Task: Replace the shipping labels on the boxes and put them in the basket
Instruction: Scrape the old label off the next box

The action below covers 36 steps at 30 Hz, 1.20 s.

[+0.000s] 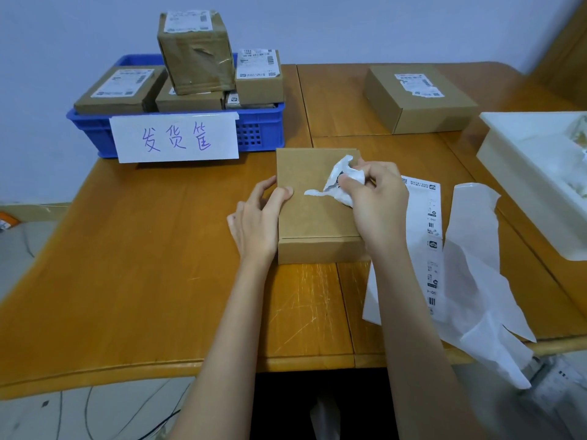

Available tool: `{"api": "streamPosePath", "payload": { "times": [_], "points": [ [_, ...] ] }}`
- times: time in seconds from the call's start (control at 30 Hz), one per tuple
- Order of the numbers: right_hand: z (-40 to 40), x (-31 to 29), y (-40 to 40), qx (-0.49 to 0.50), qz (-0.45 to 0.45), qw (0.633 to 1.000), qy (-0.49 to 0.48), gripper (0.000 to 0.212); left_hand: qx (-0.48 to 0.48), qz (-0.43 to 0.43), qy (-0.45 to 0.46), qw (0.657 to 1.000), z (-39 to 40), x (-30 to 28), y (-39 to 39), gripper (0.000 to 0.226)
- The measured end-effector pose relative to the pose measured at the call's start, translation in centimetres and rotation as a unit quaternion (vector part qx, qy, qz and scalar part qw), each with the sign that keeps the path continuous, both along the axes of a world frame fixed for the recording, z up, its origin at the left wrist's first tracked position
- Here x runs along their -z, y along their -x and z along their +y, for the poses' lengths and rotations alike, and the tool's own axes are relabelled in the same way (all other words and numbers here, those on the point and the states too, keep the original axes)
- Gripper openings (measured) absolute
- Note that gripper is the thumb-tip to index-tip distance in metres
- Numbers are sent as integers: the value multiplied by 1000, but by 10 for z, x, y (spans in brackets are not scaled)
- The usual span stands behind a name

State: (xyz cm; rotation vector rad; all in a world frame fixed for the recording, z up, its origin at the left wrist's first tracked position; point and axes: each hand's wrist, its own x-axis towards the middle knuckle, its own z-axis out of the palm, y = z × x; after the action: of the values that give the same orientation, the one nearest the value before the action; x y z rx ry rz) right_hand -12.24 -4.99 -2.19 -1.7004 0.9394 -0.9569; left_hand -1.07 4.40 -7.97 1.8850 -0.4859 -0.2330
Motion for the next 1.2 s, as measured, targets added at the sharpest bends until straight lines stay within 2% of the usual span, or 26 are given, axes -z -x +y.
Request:
{"api": "streamPosePath", "payload": {
  "times": [0.03,0.1,0.2,0.27,0.37,0.43,0.53,0.67,0.77,0.87,1.0,1.03,1.13,1.2],
  "points": [
    [2,-1,0,2,13,1000,19,10,1,-2,-1,1000,0,0,-1,76],
    [7,-4,2,-7,27,998,52,22,3,-4,-2,1000,0,2,-2,74],
    [9,-9,5,-39,46,998,31,38,4,-7,-4,1000,-1,3,-2,73],
    [9,-9,4,-46,86,994,45,41,5,-9,-3,1000,0,3,-1,74],
    [10,-5,-5,-8,178,975,134,45,7,-10,-1,1000,2,2,0,74],
    [7,-2,-11,10,205,965,164,41,10,-9,0,1000,2,2,0,74],
    [2,2,-13,11,166,972,165,16,10,-8,0,1000,1,2,-2,75],
    [0,5,-9,-3,106,985,136,7,5,-2,3,1000,1,1,-1,72],
    [-2,4,-5,-2,78,992,103,10,6,-1,3,1000,2,-1,1,76],
    [-3,2,-1,9,47,997,59,5,9,-3,1,1000,2,-2,2,79],
    [-8,5,6,29,-26,999,-35,35,10,-10,-8,1000,2,-1,1,80],
    [-8,3,7,18,-13,999,-27,36,8,-10,-7,1000,2,0,1,80],
    [-5,-2,8,-26,12,999,-28,21,8,-11,-7,1000,2,1,-1,79],
    [-5,-5,9,-51,10,997,-50,29,10,-15,-10,1000,2,2,0,79]
  ]
}}
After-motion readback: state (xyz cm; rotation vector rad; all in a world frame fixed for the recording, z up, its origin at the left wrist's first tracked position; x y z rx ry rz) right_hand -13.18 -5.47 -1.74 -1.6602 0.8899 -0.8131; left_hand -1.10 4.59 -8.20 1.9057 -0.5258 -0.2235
